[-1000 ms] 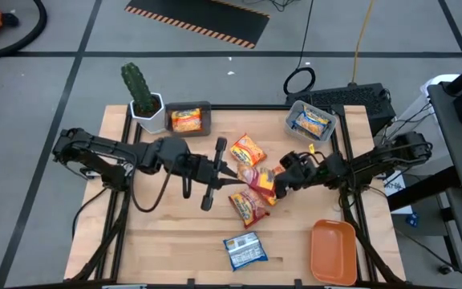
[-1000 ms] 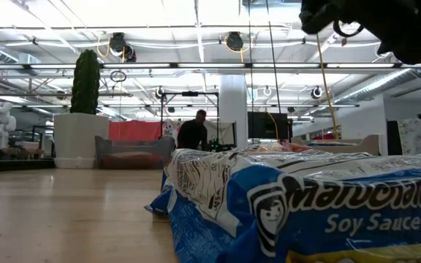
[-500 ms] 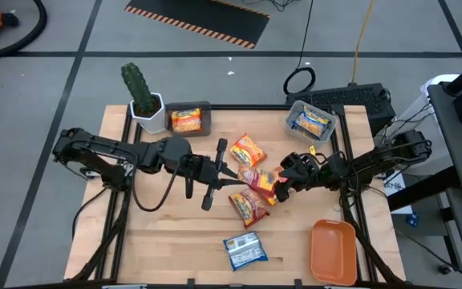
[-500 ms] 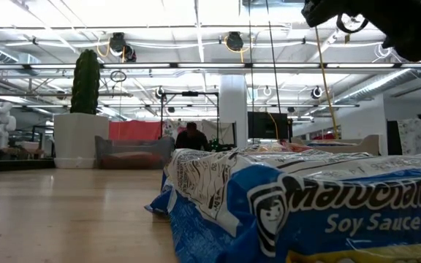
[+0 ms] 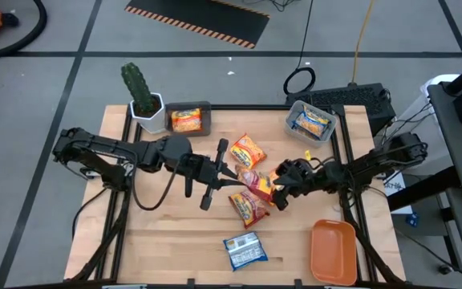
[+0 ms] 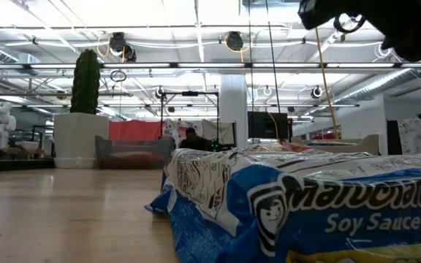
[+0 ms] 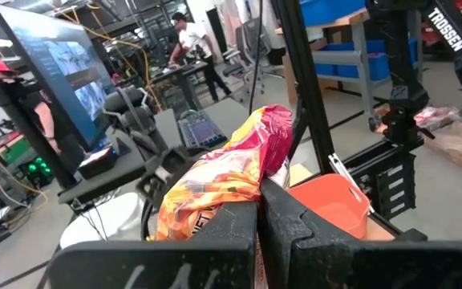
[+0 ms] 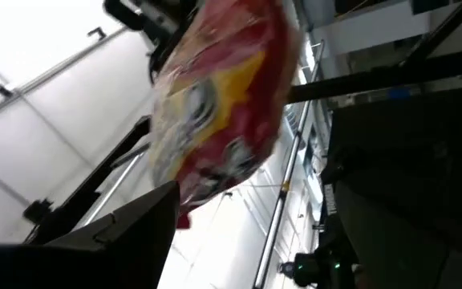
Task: Sort Maruchan noodles
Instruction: Put the left red noodle pack into the orange bin
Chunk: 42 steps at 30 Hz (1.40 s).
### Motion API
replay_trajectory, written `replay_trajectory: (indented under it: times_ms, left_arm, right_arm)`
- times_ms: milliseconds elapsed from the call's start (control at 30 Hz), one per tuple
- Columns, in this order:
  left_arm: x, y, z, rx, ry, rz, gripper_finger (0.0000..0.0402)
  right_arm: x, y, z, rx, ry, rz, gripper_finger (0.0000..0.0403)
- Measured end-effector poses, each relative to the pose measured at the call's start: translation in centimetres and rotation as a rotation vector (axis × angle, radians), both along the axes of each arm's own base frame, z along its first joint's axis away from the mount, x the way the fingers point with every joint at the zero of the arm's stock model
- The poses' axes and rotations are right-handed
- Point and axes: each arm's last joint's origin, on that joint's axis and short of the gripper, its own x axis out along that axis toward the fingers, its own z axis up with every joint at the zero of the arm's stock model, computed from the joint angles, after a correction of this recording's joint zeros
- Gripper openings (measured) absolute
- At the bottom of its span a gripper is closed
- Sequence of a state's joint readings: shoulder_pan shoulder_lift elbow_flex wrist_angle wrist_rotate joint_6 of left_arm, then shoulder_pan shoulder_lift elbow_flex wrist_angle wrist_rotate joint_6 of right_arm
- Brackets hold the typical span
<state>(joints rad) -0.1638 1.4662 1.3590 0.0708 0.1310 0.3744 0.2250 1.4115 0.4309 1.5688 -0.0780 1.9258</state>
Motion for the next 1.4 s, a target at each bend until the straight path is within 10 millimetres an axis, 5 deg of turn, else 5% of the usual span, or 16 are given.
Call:
replay_trajectory:
  times_ms: [433,667,1400]
  left_arm:
    - [1.1,-0.8,-1.3,-0.036,0.05,-0.025,0.0003]
    - [1.6,-1.0,-1.6,-0.049,0.042,-0.033,0.0003]
    - [1.4,0.7,-0.8,-0.047,-0.009,0.017,0.0003]
  right_arm:
    - [1.4,-1.8,-0.8,0.086,0.058,-0.11,0.0325]
    - [2.5,-1.4,1.3,0.077,-0.021,-0.101,0.0324]
    - [2.1,-0.7,0.5,0.038,0.022,-0.021,0.0324]
